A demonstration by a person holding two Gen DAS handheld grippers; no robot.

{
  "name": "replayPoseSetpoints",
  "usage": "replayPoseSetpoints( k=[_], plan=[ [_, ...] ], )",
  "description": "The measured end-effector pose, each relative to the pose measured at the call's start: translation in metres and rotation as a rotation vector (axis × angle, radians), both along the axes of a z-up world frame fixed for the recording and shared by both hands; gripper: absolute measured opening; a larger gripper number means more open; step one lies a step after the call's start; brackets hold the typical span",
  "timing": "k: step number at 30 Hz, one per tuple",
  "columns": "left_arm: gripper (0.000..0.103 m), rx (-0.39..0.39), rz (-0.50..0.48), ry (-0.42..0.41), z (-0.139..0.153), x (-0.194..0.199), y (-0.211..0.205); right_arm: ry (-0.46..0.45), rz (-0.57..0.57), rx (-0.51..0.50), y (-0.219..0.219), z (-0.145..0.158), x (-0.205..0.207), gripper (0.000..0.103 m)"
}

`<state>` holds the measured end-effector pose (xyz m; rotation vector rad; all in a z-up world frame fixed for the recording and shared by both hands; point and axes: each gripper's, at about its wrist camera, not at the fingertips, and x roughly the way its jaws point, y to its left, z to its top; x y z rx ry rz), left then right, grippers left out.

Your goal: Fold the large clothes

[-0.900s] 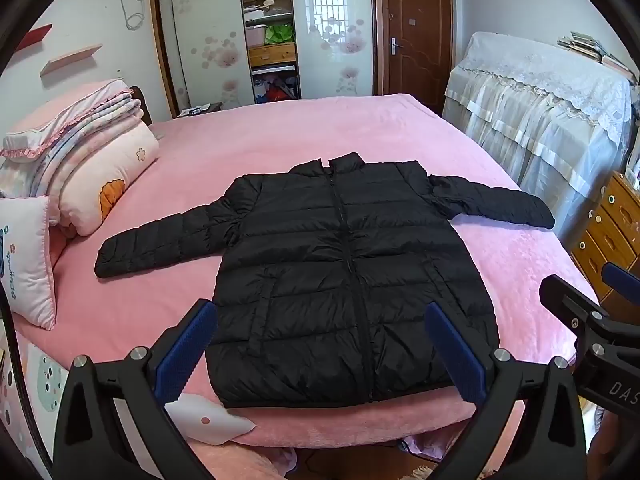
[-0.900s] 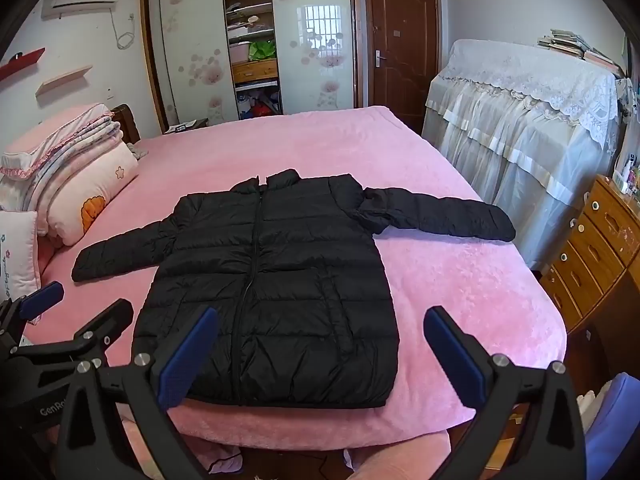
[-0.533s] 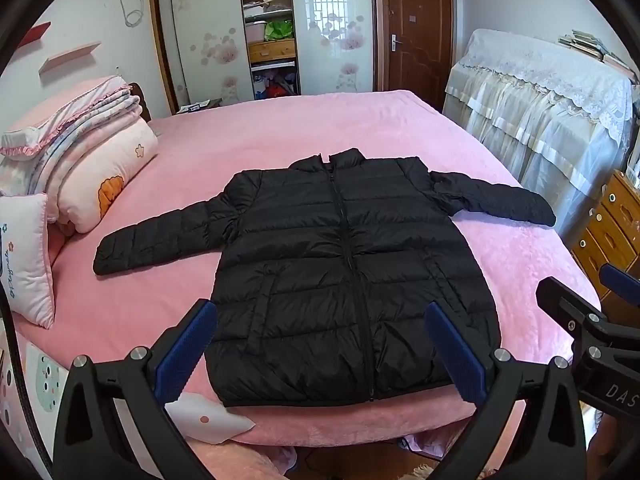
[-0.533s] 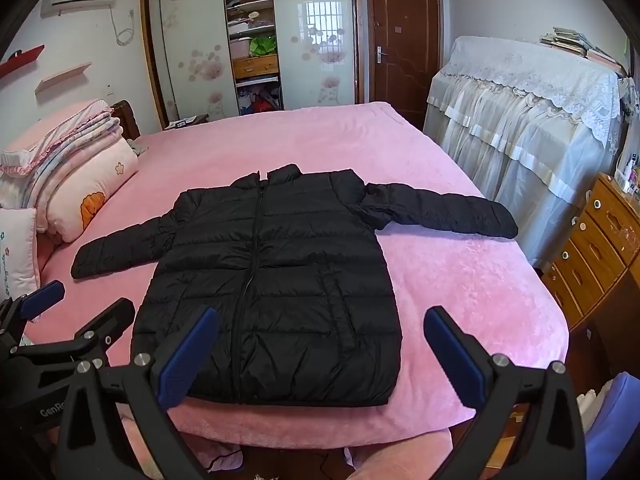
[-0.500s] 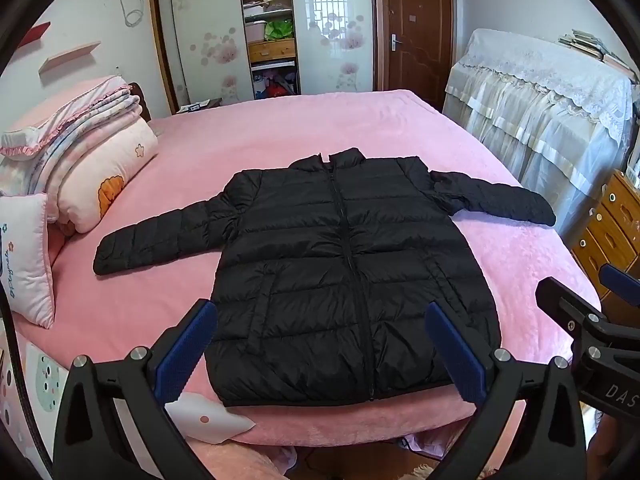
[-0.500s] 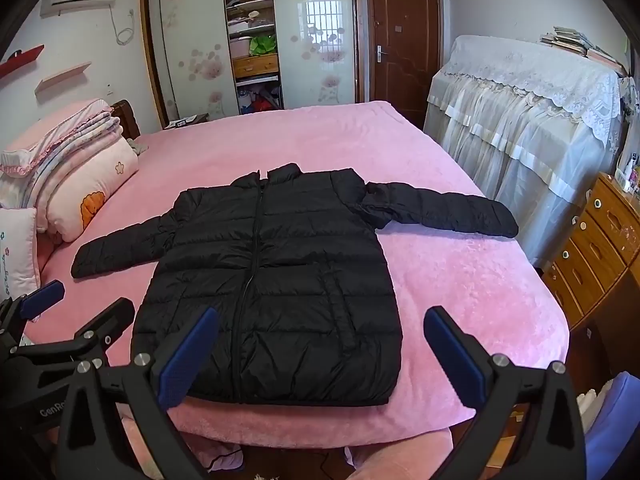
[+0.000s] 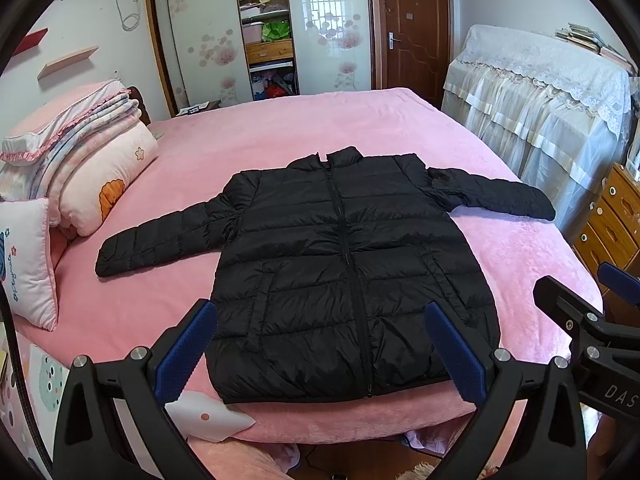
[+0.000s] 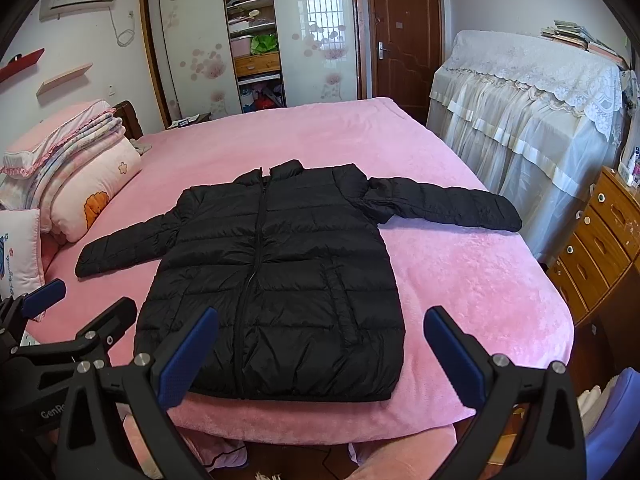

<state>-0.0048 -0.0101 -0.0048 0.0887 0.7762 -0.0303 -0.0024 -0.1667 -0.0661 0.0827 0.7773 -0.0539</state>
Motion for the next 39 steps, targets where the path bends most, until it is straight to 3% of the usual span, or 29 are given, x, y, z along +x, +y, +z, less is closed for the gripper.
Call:
replayPoseSetpoints(
  k=[24, 33, 39],
  plan=[
    [0.103, -0.017, 0.02, 0.017, -0.002, 0.01, 0.005, 0.014, 0.017, 0.009, 0.001, -0.001, 0.001, 0.103],
    [0.102, -0.077, 0.031, -0.008, 0.006, 0.016, 0.01, 0.0, 0.047, 0.006, 0.003, 0.002, 0.005, 0.103],
    [0.102, -0.078, 0.028, 0.002, 0.004, 0.022, 0.006, 0.017, 0.042, 0.026, -0.005, -0.002, 0.011, 0.103]
  ],
)
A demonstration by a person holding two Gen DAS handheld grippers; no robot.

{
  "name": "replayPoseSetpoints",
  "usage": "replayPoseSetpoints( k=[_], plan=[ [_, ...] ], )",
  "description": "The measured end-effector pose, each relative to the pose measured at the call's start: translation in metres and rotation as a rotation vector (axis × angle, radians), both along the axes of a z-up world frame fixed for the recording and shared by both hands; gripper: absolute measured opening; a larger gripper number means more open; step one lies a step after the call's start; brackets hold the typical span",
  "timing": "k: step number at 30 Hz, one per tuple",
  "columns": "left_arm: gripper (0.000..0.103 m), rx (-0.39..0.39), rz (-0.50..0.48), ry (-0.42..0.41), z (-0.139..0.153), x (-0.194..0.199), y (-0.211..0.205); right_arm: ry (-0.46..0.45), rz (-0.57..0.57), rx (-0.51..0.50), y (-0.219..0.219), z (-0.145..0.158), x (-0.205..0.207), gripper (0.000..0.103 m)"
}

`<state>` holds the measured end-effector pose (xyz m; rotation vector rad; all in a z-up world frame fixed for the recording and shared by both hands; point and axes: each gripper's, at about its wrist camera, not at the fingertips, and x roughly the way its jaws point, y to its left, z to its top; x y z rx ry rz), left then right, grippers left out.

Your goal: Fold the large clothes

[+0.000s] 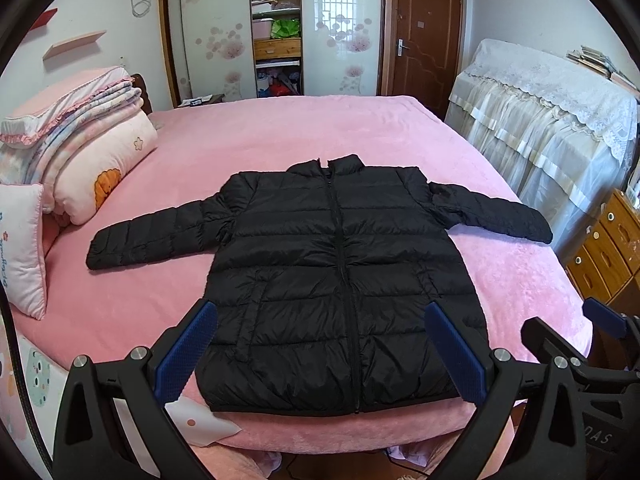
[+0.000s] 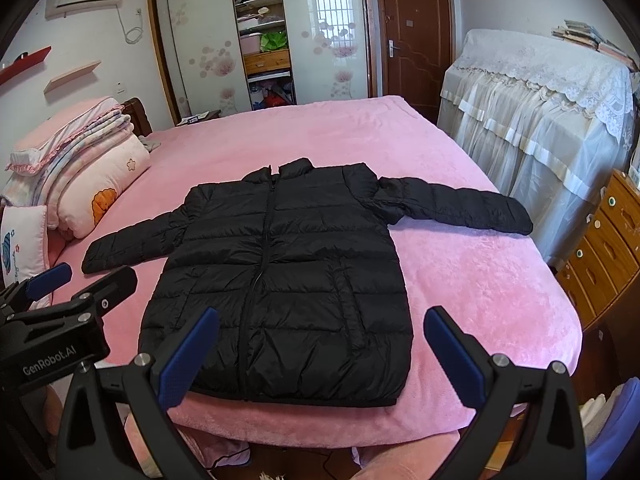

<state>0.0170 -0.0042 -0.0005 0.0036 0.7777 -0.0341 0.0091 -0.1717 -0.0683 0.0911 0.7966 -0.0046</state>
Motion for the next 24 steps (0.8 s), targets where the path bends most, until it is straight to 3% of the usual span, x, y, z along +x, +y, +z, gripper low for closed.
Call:
replayPoseSetpoints(
  k=[11, 19, 24],
  plan=[
    [0.102, 0.005, -0.017, 0.018, -0.007, 0.017, -0.01, 0.01, 0.006, 0.011, -0.007, -0.009, 0.013, 0.103],
    [0.102, 0.03, 0.006, -0.023, 0.0, 0.046, -0.022, -0.073, -0.041, 0.021, -0.028, -0.003, 0.028, 0.103],
    [0.103, 0.015, -0.028, -0.049, 0.014, 0.074, -0.039, -0.107, -0.038, 0.033, -0.046, 0.01, 0.044, 0.103]
  ],
)
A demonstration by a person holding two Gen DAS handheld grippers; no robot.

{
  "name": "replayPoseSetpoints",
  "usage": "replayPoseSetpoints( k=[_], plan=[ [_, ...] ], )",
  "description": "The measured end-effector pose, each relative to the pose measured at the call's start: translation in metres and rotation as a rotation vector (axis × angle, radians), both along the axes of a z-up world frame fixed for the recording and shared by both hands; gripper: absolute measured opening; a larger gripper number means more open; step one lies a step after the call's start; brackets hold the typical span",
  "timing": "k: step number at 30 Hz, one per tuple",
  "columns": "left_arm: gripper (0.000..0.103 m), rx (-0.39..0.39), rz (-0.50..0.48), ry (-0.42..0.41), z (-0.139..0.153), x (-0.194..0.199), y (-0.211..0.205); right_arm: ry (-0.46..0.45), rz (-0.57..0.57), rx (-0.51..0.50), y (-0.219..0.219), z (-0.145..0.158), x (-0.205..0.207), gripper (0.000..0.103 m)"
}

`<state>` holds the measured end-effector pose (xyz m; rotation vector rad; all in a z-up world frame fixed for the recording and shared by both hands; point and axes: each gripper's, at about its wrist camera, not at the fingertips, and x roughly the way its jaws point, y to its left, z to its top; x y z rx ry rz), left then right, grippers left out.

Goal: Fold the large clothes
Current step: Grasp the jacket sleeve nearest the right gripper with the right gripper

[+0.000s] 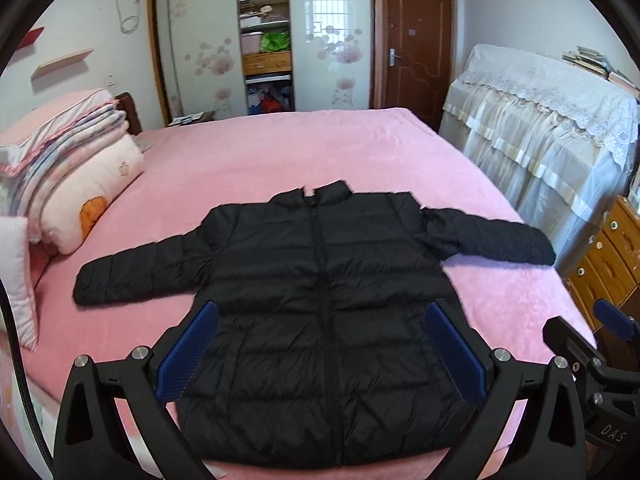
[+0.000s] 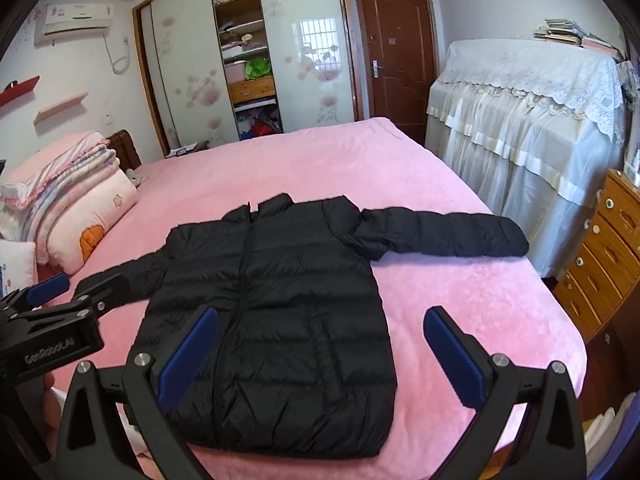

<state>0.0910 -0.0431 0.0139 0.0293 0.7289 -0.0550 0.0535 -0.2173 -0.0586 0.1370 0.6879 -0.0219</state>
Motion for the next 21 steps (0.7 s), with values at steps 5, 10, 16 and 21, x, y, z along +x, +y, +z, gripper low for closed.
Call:
replayPoseSetpoints(
  k=[5, 10, 16, 21],
  plan=[
    [0.102, 0.02, -0.031, -0.049, 0.019, 0.024, -0.02, 0.0, 0.014, -0.006, -0.022, 0.017, 0.028, 0.103],
    [0.102, 0.057, -0.094, -0.112, 0.043, 0.047, -0.051, -0.055, 0.043, 0.016, -0.048, 0.046, 0.051, 0.103],
    [0.103, -0.07, -0.129, -0.078, 0.068, 0.092, -0.07, -0.13, -0.044, -0.044, -0.082, 0.081, 0.081, 0.103],
    [0.102, -0.065, -0.101, -0.132, 0.072, 0.125, -0.093, -0.126, -0.074, -0.041, -0.12, 0.089, 0.109, 0.103]
  ],
)
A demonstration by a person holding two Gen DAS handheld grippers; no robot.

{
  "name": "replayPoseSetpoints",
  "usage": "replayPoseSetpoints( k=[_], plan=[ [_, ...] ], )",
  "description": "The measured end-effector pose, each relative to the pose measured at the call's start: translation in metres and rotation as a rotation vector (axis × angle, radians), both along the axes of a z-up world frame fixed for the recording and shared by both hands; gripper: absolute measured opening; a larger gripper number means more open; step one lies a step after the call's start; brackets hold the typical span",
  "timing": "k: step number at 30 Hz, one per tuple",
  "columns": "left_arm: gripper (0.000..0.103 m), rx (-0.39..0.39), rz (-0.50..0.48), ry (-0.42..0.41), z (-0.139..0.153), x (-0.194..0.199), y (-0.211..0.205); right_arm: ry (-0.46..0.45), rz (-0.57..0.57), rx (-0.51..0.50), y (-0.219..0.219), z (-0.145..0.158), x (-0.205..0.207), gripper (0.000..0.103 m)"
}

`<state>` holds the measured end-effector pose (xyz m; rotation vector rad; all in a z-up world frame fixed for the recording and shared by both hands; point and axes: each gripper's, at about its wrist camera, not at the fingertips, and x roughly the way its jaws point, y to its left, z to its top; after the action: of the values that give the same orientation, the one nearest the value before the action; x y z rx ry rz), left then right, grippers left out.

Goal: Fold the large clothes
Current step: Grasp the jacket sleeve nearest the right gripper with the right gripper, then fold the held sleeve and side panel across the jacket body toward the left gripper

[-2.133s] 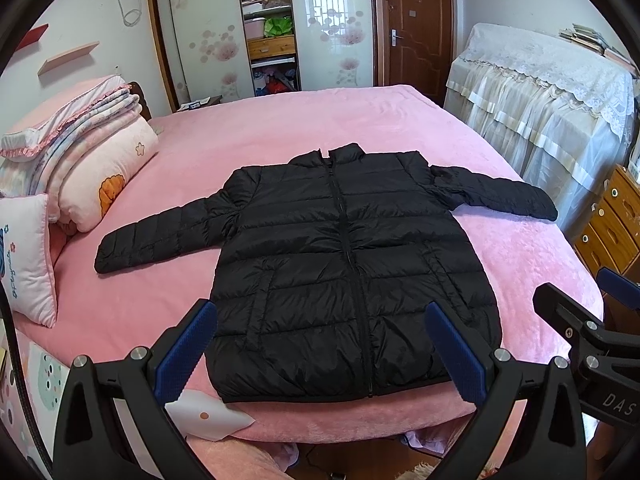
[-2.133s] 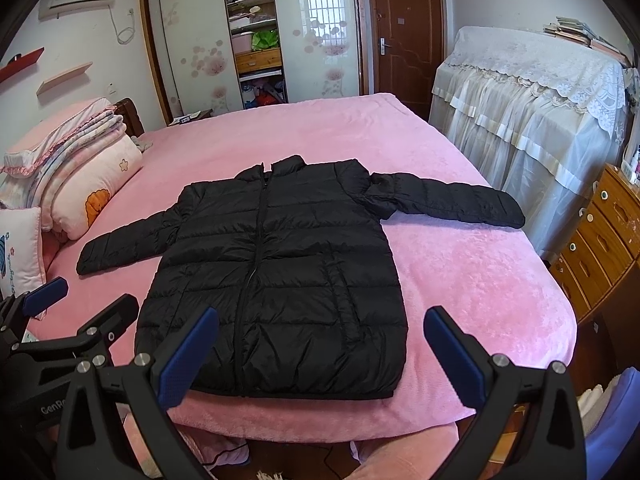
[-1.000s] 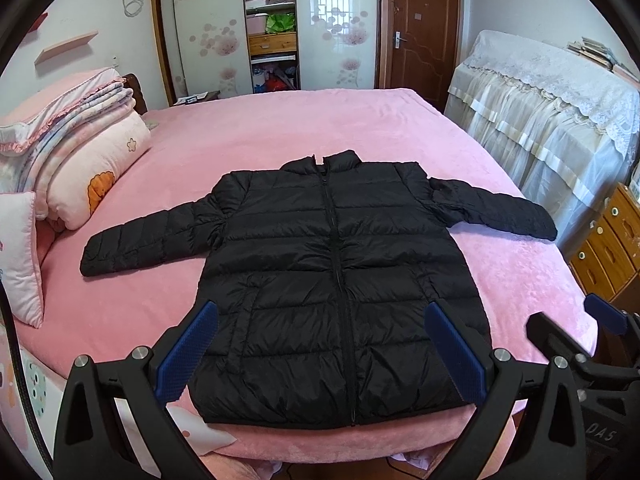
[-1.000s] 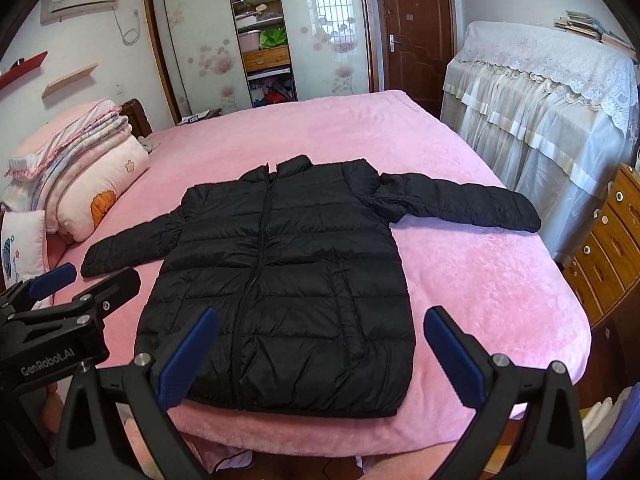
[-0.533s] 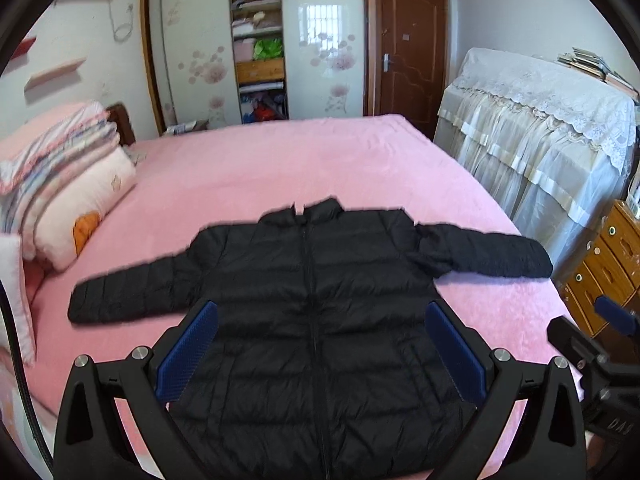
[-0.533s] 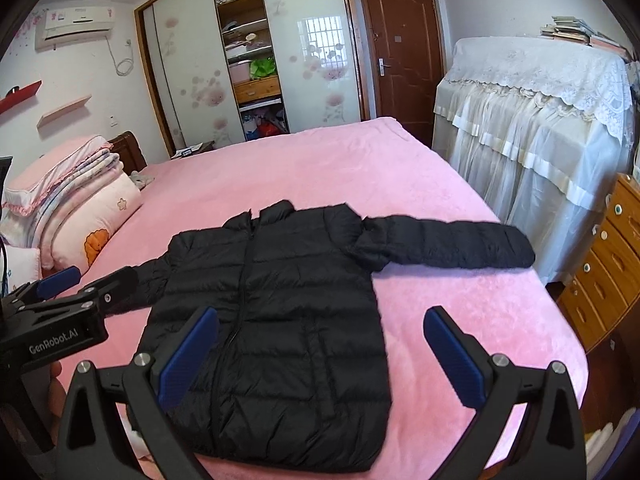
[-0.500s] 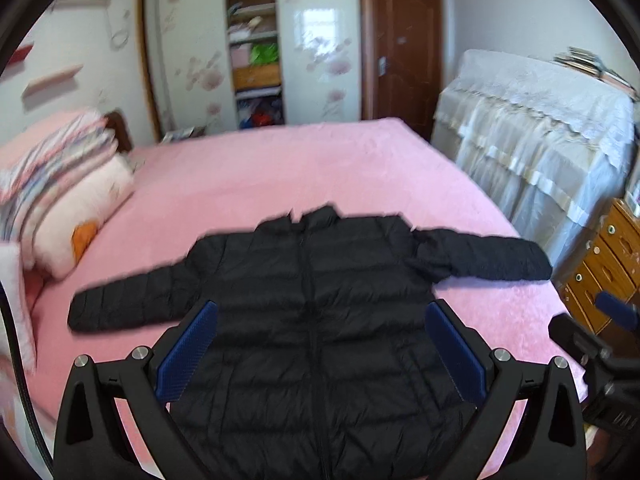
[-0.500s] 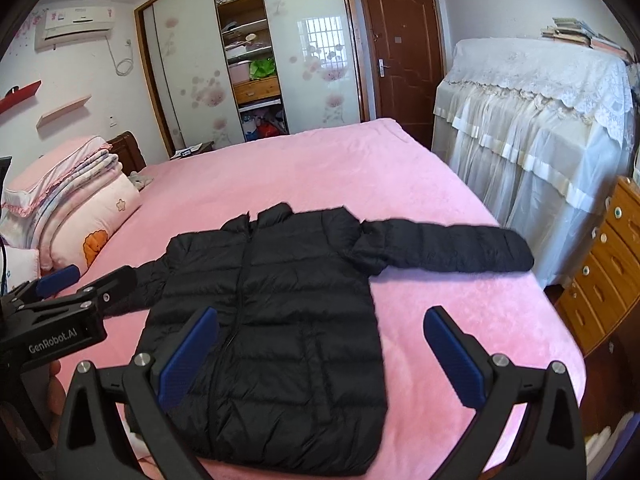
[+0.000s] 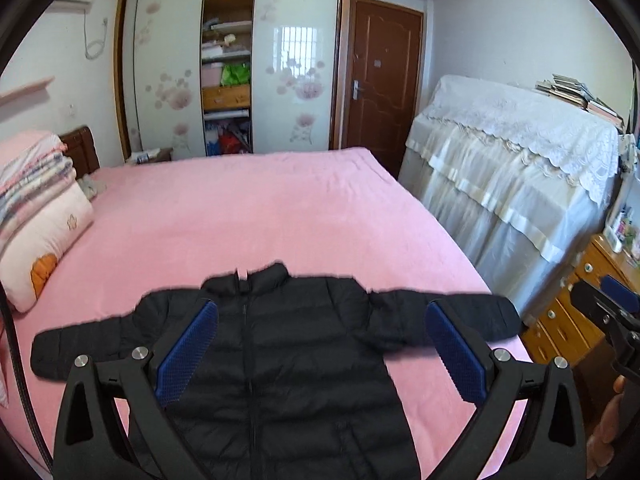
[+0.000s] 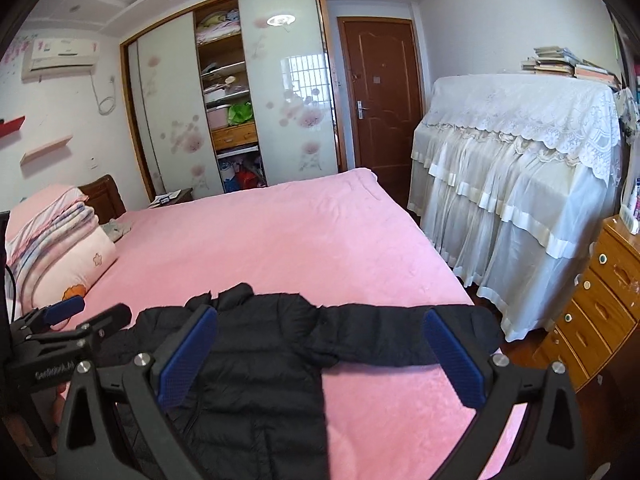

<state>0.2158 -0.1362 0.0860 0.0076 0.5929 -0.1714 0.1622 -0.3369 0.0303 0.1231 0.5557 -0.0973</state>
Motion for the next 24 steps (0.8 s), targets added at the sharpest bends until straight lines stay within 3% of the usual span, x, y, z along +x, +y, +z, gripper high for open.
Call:
replayPoseSetpoints(
  k=[4, 9, 18, 24],
  plan=[
    [0.102, 0.026, 0.003, -0.033, -0.014, 0.026, -0.026, 0.025, -0.056, -0.056, -0.025, -0.014, 0.025, 0.103],
    [0.102, -0.002, -0.033, -0.03, -0.049, 0.058, -0.065, 0.08, -0.123, -0.046, -0.064, -0.048, 0.053, 0.103],
    [0.102, -0.008, -0.069, 0.092, -0.131, 0.113, -0.129, 0.128, -0.217, -0.022, -0.103, -0.107, 0.075, 0.101],
    [0.102, 0.057, -0.084, 0.138, -0.178, 0.136, -0.165, 0.161, -0.263, 0.009, -0.13, -0.136, 0.087, 0.101]
  ],
)
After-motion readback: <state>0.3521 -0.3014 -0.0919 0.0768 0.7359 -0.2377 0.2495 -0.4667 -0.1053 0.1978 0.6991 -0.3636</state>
